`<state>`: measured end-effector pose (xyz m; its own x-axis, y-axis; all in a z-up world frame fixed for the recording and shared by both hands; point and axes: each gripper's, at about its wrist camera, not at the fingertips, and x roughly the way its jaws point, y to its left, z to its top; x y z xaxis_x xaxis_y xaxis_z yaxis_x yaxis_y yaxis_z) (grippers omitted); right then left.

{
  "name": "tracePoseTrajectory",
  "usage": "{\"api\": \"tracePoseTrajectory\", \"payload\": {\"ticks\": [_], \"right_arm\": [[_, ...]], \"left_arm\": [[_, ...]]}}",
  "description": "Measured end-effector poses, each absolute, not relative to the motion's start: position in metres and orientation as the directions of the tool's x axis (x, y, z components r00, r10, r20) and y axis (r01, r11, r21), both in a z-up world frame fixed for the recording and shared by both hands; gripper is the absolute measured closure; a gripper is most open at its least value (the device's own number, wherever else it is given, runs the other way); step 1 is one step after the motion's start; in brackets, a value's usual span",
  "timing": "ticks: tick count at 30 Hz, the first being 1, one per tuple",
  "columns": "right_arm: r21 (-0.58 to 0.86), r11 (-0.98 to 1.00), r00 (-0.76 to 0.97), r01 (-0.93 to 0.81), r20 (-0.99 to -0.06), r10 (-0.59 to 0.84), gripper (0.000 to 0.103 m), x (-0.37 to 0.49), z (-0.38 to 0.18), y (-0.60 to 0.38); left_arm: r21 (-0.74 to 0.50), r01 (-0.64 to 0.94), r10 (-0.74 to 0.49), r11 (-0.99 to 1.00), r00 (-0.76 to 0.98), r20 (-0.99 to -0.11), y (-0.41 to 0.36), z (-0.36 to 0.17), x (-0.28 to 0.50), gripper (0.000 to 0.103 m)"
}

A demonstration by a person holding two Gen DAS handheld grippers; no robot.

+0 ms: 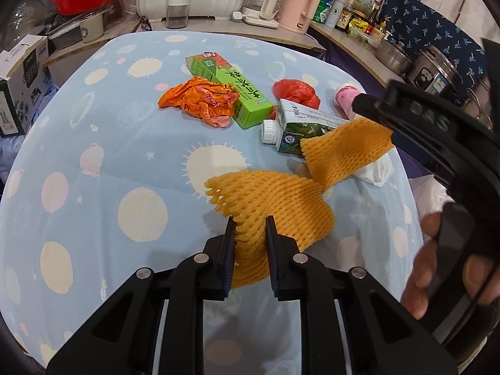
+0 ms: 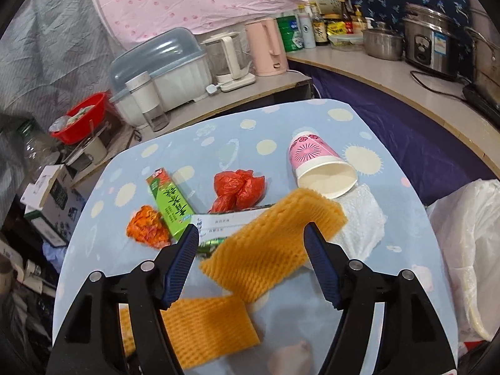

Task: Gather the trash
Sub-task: 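Grasp an orange foam net with the left tool while the right tool grasps the other net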

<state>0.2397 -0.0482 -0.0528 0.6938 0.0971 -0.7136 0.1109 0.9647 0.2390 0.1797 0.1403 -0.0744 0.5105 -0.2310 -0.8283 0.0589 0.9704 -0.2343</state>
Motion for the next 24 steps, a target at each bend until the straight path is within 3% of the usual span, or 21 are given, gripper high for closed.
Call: {"api": "tracePoseTrajectory", "payload": {"ticks": [1,2,3,4,5,24], "right_arm": [[0.246,0.96,0.682,0.132,-0.725,0.092,0.041,0.245,-0.058,-0.05],[0.253,0.957,0.67,0.144,-0.737,0.093,0.058,0.249,-0.062,-0.051],[0.262,0.953,0.65,0.151,-0.753,0.104,0.068,0.252,-0.068,-0.053],[0.276,0.949,0.636,0.151,-0.762,0.121,0.087,0.253,-0.072,-0.055],[0.292,0.945,0.627,0.15,-0.767,0.137,0.094,0.252,-0.077,-0.057],[0.334,0.924,0.739,0.183,-0.667,0.095,0.095,0.125,-0.031,-0.132]], "left_arm": [[-0.237,0.059,-0.233,0.97,0.507,-0.829,0.141,-0.075,0.18,0.085],[-0.239,0.059,-0.235,0.969,0.504,-0.831,0.141,-0.077,0.181,0.085],[-0.239,0.058,-0.235,0.969,0.502,-0.832,0.142,-0.078,0.181,0.085],[-0.24,0.058,-0.237,0.969,0.499,-0.834,0.143,-0.079,0.181,0.085],[-0.241,0.058,-0.238,0.969,0.496,-0.835,0.143,-0.08,0.181,0.086],[-0.211,0.124,-0.244,0.97,0.558,-0.793,0.115,-0.044,0.156,0.086]]}}
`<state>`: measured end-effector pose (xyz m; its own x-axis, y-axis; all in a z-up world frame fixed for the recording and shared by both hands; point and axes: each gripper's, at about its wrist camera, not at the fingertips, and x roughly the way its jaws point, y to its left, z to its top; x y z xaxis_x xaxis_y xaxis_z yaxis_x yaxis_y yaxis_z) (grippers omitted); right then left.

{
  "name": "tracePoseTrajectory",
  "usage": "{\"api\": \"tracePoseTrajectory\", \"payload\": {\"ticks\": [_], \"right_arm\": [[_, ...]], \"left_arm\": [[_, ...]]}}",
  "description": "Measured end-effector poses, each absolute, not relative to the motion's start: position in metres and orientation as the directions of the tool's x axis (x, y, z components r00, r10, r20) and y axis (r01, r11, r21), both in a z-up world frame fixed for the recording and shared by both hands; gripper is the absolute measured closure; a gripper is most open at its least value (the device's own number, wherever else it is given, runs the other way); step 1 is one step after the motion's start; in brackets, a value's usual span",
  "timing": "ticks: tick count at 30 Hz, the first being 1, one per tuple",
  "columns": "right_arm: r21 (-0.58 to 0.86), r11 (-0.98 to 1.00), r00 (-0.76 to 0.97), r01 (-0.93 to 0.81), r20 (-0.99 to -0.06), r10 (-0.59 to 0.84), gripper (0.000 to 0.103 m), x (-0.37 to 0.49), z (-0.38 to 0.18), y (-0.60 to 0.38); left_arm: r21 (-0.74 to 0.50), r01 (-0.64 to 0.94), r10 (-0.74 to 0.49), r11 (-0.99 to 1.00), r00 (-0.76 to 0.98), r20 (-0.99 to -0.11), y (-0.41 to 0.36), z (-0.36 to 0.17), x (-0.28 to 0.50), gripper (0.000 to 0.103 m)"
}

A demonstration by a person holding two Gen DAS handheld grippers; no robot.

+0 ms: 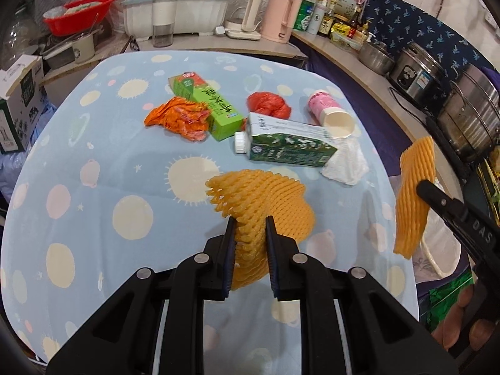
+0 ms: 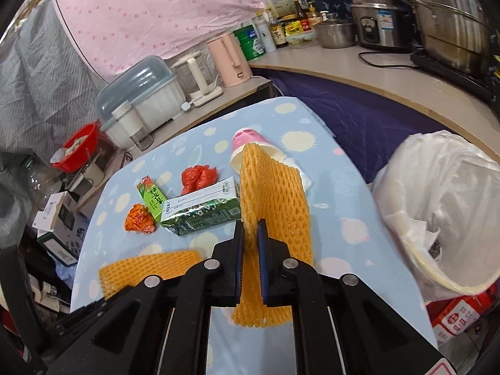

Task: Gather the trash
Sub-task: 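Grasp an orange foam net with the left tool while the right tool grasps the other net, then carry both orange foam nets over the white trash bin with both tools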

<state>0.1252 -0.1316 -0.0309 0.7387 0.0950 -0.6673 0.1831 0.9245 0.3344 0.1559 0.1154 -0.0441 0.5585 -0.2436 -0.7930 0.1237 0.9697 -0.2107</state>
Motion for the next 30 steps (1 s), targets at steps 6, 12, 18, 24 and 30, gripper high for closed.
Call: {"api": "tracePoseTrajectory", "payload": {"ticks": [6,12,18,24,30], "right_arm": [[0.329,0.921,0.757,0.208,-0.651,0.061,0.095,0.087,-0.025,-0.155],[0.345,0.909,0.772,0.234,-0.634,0.042,0.095,0.058,-0.02,-0.179],[0.355,0.898,0.792,0.261,-0.61,0.011,0.095,0.036,-0.013,-0.204],[0.375,0.881,0.812,0.29,-0.583,-0.019,0.095,0.015,-0.004,-0.232],[0.39,0.86,0.823,0.329,-0.565,-0.058,0.095,0.0,0.001,-0.264]], "left_arm": [[-0.188,0.174,-0.255,0.967,0.583,-0.772,0.09,-0.026,0.141,0.086],[-0.161,0.23,-0.27,0.96,0.607,-0.747,0.06,-0.008,0.127,0.086],[-0.14,0.288,-0.296,0.947,0.622,-0.725,0.027,0.008,0.116,0.087],[-0.119,0.347,-0.325,0.93,0.63,-0.705,-0.01,0.022,0.106,0.087],[-0.103,0.403,-0.358,0.91,0.633,-0.686,-0.05,0.035,0.1,0.087]]}}
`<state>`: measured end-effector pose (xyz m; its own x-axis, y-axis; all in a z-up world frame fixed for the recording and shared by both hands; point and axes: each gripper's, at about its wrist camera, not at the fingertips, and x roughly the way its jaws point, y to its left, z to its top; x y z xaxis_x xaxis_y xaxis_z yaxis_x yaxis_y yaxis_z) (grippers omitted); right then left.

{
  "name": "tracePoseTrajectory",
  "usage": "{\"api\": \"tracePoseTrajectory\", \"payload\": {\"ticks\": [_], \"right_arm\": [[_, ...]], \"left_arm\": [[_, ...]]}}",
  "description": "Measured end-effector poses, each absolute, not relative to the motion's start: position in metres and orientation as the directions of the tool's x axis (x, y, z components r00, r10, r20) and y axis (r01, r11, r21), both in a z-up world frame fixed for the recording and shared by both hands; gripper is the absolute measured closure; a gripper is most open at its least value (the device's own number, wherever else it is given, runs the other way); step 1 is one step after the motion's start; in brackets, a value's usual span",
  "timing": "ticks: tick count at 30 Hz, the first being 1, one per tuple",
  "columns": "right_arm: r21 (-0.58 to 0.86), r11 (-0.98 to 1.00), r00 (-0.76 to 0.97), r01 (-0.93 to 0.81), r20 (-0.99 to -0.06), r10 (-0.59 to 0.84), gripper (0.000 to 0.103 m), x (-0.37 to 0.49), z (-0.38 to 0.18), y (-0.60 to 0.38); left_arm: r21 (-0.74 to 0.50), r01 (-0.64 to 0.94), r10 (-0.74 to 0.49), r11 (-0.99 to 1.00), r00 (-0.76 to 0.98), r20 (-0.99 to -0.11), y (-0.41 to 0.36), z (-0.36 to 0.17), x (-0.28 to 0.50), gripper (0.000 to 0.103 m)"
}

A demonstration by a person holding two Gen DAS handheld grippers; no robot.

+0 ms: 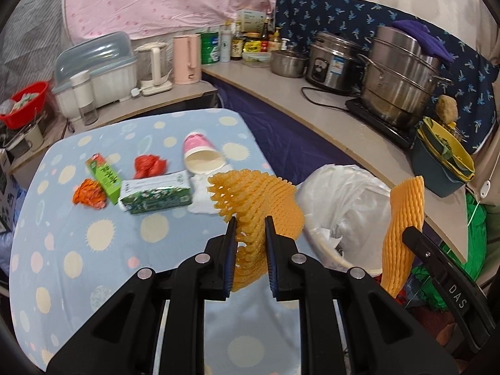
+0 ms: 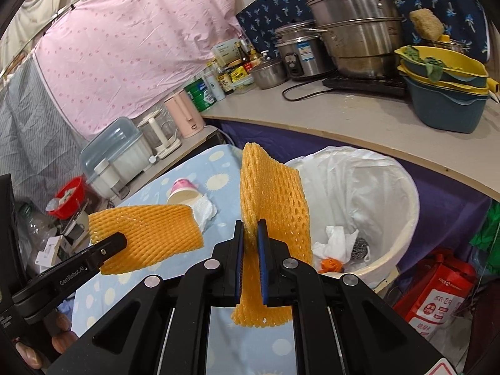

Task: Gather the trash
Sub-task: 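Carry both orange foam nets over the white trash bin with both tools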

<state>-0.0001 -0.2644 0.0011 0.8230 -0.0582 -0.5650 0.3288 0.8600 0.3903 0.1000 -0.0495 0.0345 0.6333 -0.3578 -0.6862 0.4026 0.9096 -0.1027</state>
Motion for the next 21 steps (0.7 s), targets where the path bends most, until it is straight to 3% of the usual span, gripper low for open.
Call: {"api": "tracePoseTrajectory", "payload": {"ticks": [12,21], "right_arm": [[0.421,0.808,0.815,0.413,-0.566,-0.122,0.095,0.004,-0.008,-0.334],[0.443,0.788,0.81,0.428,-0.574,-0.117,0.095,0.022,-0.026,-0.367]], "left_arm": [[-0.094,0.507,-0.431,0.857,0.604,-0.671,-0.135,0.046,0.103,0.087],[-0.064,0.544,-0.424,0.837,0.569,-0.704,-0.185,0.024,0.115,0.087]]}}
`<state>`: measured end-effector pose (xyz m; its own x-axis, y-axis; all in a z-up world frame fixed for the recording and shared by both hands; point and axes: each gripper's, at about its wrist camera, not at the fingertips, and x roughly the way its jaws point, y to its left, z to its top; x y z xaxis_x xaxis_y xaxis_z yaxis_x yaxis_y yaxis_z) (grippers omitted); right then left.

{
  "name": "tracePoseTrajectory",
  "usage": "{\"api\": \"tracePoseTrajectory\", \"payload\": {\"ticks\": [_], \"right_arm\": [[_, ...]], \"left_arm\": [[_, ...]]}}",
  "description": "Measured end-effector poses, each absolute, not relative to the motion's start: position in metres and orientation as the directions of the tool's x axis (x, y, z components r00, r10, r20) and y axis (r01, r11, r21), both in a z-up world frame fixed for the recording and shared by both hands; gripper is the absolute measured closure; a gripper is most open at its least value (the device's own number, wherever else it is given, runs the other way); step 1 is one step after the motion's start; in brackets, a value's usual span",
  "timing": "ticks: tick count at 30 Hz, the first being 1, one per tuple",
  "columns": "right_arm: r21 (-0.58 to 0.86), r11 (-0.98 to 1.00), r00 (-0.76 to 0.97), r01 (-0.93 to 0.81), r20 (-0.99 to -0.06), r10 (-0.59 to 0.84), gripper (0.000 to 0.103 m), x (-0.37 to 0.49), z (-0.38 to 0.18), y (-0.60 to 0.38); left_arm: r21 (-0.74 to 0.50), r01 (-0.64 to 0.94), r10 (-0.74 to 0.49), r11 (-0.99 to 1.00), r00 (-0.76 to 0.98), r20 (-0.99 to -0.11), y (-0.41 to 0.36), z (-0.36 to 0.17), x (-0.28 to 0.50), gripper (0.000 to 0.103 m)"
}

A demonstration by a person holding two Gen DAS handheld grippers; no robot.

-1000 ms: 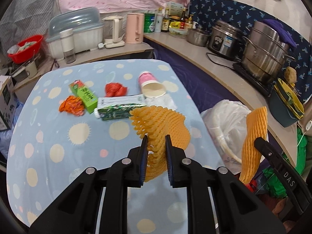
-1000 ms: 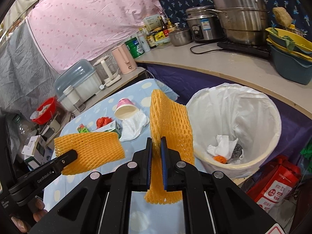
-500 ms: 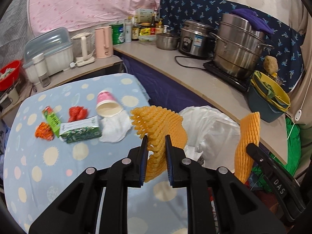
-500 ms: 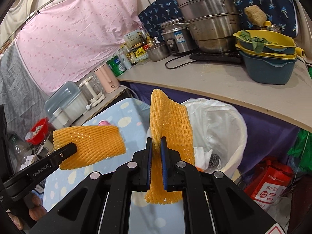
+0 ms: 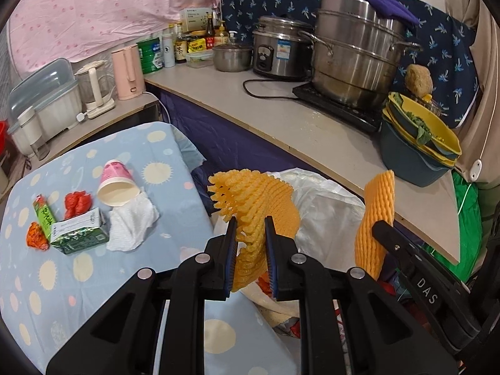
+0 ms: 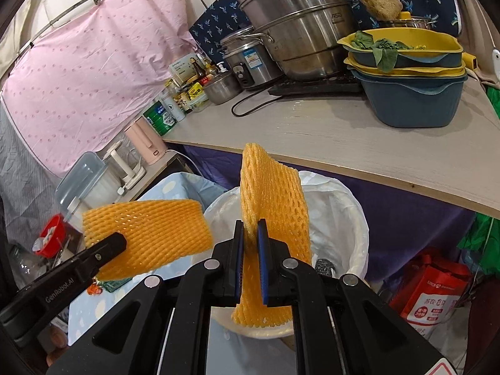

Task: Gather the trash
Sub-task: 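Carry both orange foam nets over the white trash bin with both tools, then open both tools to drop the foam nets into the bin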

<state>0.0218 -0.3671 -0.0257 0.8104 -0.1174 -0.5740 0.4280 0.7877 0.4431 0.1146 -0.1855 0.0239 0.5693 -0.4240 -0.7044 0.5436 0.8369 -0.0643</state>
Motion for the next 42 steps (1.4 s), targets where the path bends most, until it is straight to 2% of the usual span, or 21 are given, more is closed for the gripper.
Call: {"api": "tracePoseTrajectory", "payload": {"ticks": [13,16,18,20,21,24,29,42], "right_arm": [[0.439,0.776,0.788,0.453,-0.604,-0.118,0.094,0.046,-0.047,-0.388],[0.427,0.778,0.783,0.46,-0.608,-0.129,0.089,0.048,-0.049,-0.388],[0.425,0.774,0.783,0.469,-0.605,-0.143,0.086,0.048,-0.049,-0.387],[0.433,0.767,0.785,0.474,-0.602,-0.145,0.077,0.048,-0.049,-0.388],[0.438,0.763,0.787,0.475,-0.6,-0.145,0.076,0.048,-0.049,-0.389],[0.435,0.765,0.789,0.475,-0.595,-0.151,0.074,0.048,-0.046,-0.387],[0.428,0.772,0.793,0.469,-0.589,-0.155,0.067,0.049,-0.042,-0.383],[0.416,0.784,0.795,0.46,-0.586,-0.155,0.066,0.049,-0.033,-0.37]], "left_arm": [[-0.038,0.559,-0.392,0.828,0.53,-0.751,-0.222,-0.012,0.129,0.086],[-0.039,0.558,-0.392,0.829,0.53,-0.752,-0.224,-0.016,0.13,0.084],[-0.035,0.554,-0.387,0.832,0.533,-0.752,-0.225,-0.018,0.131,0.078],[-0.024,0.543,-0.377,0.839,0.548,-0.747,-0.224,-0.018,0.132,0.07],[-0.021,0.539,-0.372,0.842,0.552,-0.747,-0.224,-0.018,0.133,0.062],[-0.024,0.525,-0.364,0.851,0.555,-0.748,-0.221,-0.019,0.135,0.052],[-0.033,0.512,-0.359,0.858,0.552,-0.753,-0.215,-0.019,0.139,0.051],[-0.06,0.486,-0.364,0.872,0.561,-0.744,-0.196,-0.01,0.142,0.049]]}}
